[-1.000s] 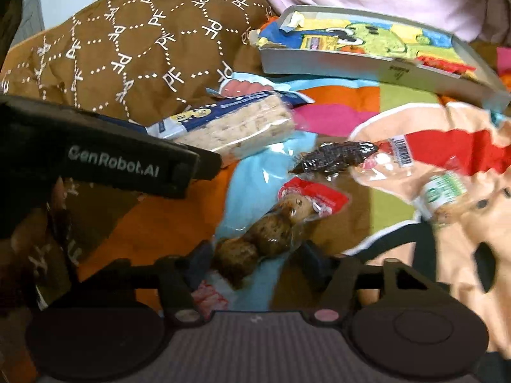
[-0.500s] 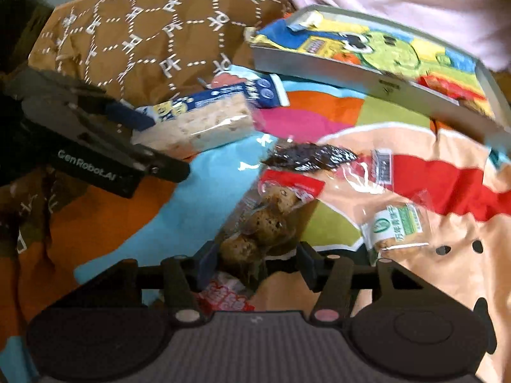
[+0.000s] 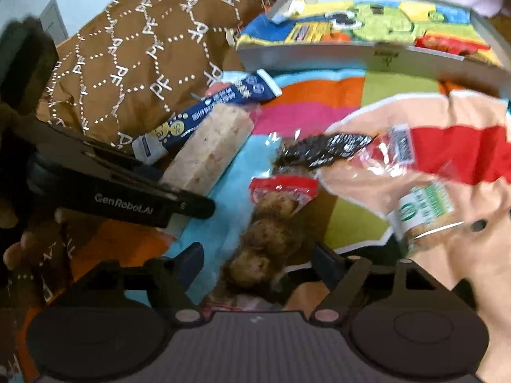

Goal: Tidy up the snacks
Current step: 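Grasp the rice-cake bar with the left tool while the right tool grasps the quail-egg packet, then carry rice-cake bar into box lid with left tool while right tool drops quail-egg packet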

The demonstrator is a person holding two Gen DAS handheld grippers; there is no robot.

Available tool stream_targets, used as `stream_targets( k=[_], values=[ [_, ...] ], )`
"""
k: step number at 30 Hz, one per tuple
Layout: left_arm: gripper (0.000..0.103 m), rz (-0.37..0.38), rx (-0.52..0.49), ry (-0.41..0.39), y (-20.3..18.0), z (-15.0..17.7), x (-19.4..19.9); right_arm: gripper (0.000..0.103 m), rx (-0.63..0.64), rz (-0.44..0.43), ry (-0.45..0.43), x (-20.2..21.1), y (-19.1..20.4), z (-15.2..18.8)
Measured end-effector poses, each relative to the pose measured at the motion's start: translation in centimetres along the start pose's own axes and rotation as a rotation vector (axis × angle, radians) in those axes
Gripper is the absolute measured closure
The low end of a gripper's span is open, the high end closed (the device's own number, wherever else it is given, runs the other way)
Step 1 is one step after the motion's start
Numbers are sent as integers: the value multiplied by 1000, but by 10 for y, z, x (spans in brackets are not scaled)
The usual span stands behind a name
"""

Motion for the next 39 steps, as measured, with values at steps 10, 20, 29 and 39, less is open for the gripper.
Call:
stream_targets(
  k=[10,20,29,39],
  values=[
    [67,-72,66,-15,-6,-5,-7,45,41,67,0,-9,11,9],
    [68,-97,90,41,-18,-8,-3,56,58,42,11,-1,11,8],
    [68,-120,139,31,-27,-11,14,58,381,250,-86,13,45,20],
    [68,-137,179,-107,-32,-26,48,58,447,375,-225,28,39,10]
  ],
)
Point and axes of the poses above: each gripper's, at about its wrist camera, not at the fingertips, and x roughly against the way its jaws point, y to its left, z to its underside, the point moved 1 cm from there along -x, roughly the way its jaws point, and after that the axes turned 4 degrees about -z, right-handed, at the moved point
